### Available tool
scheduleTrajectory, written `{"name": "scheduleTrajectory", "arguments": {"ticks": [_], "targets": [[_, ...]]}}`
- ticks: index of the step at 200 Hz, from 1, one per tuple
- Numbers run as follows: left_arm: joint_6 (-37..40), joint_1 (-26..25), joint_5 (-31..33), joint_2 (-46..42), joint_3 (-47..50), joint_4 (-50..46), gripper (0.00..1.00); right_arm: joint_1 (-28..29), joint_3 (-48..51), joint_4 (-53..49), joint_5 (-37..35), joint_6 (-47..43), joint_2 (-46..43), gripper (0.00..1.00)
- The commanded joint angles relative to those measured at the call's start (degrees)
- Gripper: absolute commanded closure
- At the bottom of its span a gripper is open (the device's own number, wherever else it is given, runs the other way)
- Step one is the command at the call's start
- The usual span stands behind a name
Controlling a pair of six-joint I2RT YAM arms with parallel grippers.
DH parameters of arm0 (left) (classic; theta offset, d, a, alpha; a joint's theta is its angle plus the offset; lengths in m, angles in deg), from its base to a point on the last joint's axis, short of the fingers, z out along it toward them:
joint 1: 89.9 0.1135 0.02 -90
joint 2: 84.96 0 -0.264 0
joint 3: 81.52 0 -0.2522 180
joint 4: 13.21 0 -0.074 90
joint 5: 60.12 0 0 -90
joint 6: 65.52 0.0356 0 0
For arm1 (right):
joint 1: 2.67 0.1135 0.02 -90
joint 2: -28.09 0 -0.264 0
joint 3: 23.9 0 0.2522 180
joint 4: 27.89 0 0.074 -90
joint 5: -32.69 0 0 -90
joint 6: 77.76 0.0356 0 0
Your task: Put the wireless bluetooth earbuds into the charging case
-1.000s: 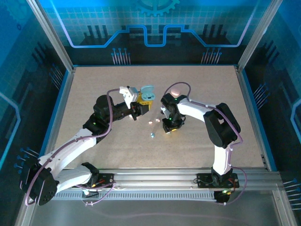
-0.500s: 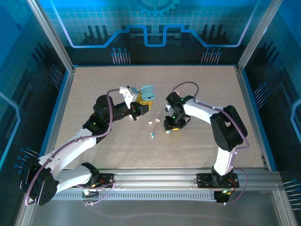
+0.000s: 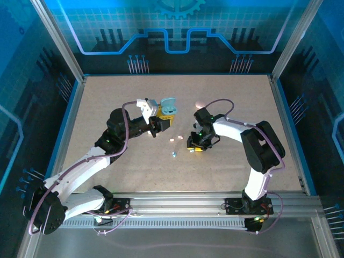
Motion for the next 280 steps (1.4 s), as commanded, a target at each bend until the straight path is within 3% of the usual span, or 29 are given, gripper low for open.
{"name": "scheduleTrajectory", "arguments": {"ticks": [1,137,221,280], "targets": [[-0.1,0.4,-0.7,0.4,-0.5,1.8,0.66,0.3,0.3,0.7,1.0,1.6,1.2,0.62],[-0.1,0.4,-0.4,0.1,-0.3,1.8,0.66,5.0,-6.4,-1.8,0.9,-1.8,3.6,0.66],[0.8,0.4,3.3,-2.2,1.3,2.6,0.66,8.1,-13.4,-9.5,-7.4,-0.8,7.3,0.62],[1.1,0.4,3.6,-2.7,1.5,2.4,0.67,9.2,-15.6,-11.2,-9.4,0.2,9.0,0.66]]}}
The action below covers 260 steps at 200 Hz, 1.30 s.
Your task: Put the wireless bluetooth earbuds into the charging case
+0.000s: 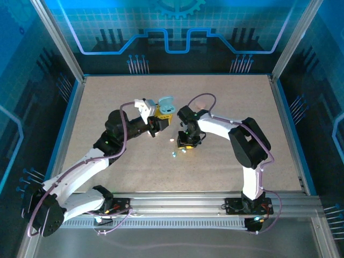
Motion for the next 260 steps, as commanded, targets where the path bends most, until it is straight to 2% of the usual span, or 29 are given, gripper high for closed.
{"name": "scheduleTrajectory", "arguments": {"ticks": [1,62,260], "targets": [[1.2,0.4,1.0,-1.2,0.6,2.0,0.66,1.1,-1.9,-2.7,-1.6,1.1,1.3,0.66],[1.2,0.4,1.0,-1.1,0.7,2.0,0.66,1.7,-3.4,-3.3,-1.8,0.4,2.8,0.72],[1.0,0.4,0.8,-1.0,0.8,1.9,0.66,3.5,-8.9,-10.7,-4.9,-7.9,6.8,0.72]]}}
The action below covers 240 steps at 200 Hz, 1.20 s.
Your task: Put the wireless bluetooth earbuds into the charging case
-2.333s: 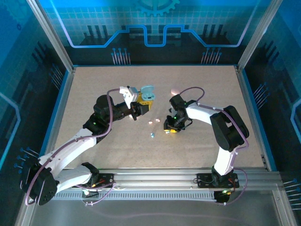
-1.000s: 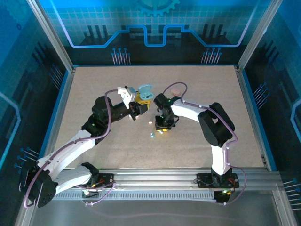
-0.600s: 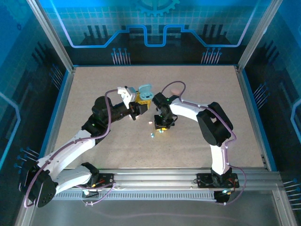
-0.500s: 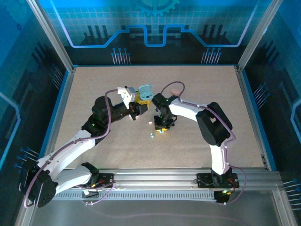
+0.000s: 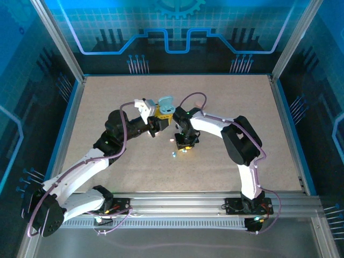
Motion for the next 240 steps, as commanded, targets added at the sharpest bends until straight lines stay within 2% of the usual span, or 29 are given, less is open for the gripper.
{"name": "scheduleTrajectory", "arguments": {"ticks": [1,55,89,111,134,189,211,240], "targets": [[1.0,0.4,0.8,-1.0,0.8,2.0,0.66,1.1,-1.4,-2.3,-0.7,-1.4,1.4,0.73],[1.0,0.4,0.8,-1.1,0.9,1.9,0.66,1.1,-1.7,-2.9,-0.7,-1.4,1.5,0.78],[1.1,0.4,1.1,-1.3,0.9,1.5,0.66,-1.1,2.0,1.3,3.8,-0.6,-5.2,0.81],[1.1,0.4,1.3,-1.1,0.8,1.4,0.66,-4.3,5.8,5.7,11.1,-0.6,-12.1,0.81],[0.7,0.4,1.8,-0.5,0.7,1.6,0.66,-9.7,11.3,13.1,24.4,1.0,-19.6,0.81],[-0.6,0.5,1.1,3.4,0.0,2.7,0.67,-23.6,22.5,34.8,53.2,14.8,-31.6,0.8],[-1.0,0.4,-0.5,5.7,0.0,3.9,0.66,-26.0,23.2,39.1,58.4,18.7,-33.8,0.8],[-0.5,0.3,-2.5,8.0,-0.1,4.9,0.67,-26.9,20.9,37.0,59.5,18.9,-36.3,0.8]]}}
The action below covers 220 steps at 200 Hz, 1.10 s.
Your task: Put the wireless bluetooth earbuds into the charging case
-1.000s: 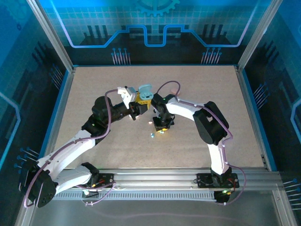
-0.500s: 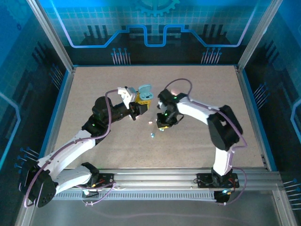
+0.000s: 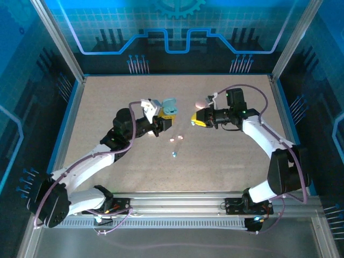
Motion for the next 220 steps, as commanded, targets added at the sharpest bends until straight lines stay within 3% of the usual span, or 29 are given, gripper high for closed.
{"name": "scheduleTrajectory", "arguments": {"ticks": [1,73,220], "targets": [[-0.2,0.1,-2.8,1.4,-0.4,3.6,0.67,-0.7,-1.9,2.1,6.5,2.5,-3.4,0.8],[3.1,-2.7,-6.2,5.4,-0.8,6.0,0.67,1.4,-9.1,-9.7,1.2,-5.5,-7.5,0.8],[4.0,-4.4,-10.3,6.8,-0.6,10.5,0.66,6.9,-10.2,-3.9,-3.2,-1.6,-6.3,0.8]]}}
